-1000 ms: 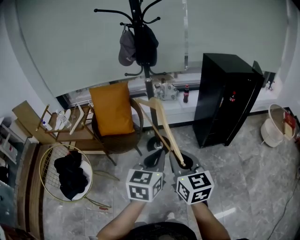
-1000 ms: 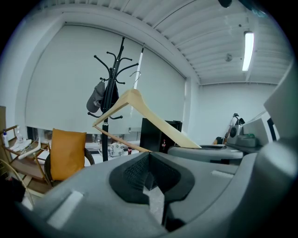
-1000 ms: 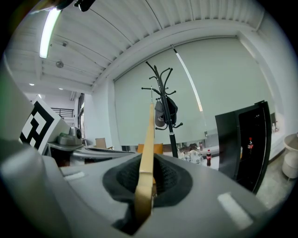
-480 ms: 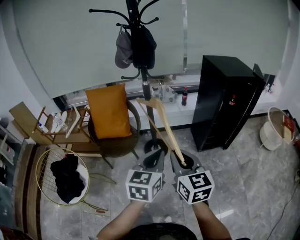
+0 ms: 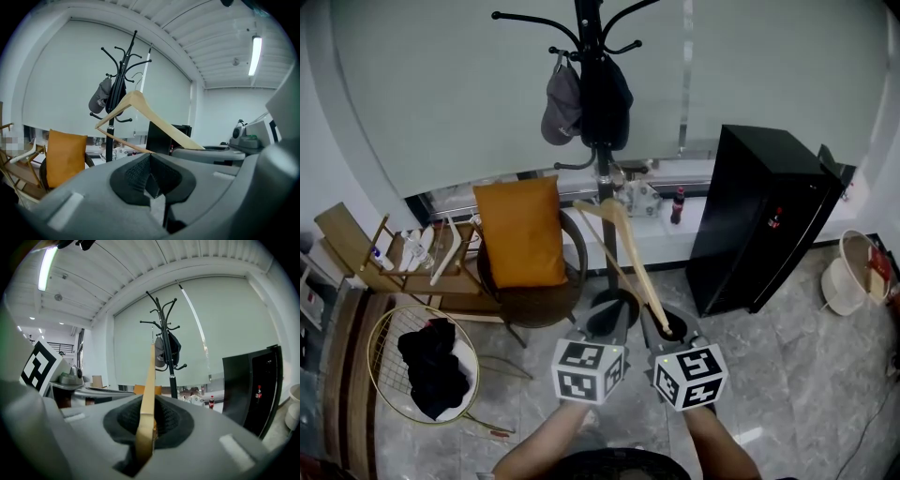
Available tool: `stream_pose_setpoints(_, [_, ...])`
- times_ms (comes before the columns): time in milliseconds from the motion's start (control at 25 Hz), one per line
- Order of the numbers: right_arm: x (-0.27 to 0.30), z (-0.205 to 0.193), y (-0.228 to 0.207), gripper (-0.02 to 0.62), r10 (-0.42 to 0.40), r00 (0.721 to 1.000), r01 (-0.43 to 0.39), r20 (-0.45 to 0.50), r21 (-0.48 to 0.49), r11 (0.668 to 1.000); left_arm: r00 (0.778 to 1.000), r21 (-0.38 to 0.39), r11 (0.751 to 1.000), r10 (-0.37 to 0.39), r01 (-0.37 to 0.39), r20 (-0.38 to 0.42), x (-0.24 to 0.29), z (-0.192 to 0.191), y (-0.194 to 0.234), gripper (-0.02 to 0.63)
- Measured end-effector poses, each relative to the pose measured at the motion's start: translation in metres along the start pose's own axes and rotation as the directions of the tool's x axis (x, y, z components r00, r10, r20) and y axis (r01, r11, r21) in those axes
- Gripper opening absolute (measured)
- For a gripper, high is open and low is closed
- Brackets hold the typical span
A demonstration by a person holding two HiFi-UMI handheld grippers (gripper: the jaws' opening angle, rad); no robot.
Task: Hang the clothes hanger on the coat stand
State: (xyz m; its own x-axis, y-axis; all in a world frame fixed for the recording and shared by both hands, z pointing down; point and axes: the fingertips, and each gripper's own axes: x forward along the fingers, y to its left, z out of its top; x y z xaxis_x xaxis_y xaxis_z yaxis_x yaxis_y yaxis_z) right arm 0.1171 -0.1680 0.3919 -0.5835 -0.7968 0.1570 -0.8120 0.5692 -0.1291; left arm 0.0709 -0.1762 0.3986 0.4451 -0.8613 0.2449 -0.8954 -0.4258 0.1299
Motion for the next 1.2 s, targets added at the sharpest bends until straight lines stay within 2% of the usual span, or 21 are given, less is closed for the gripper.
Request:
stream_pose_setpoints(600, [0.077,0.002,0.010,0.035,-0.046,0.998,0.046,-0.033,-0.018,0.999,0.999,-0.010,0.999,-0.053,0.053,-0.008,0.030,0.016,0.073,0.005])
stream_pose_setpoints(1200, [0.141,0.000,0.034,0.035,-0.105,0.993,0.104,-0.048,-0.023,0.994,0.994,-0.011,0.994,-0.111,0.111,-0.010,0.039,0.021,0.138,0.005])
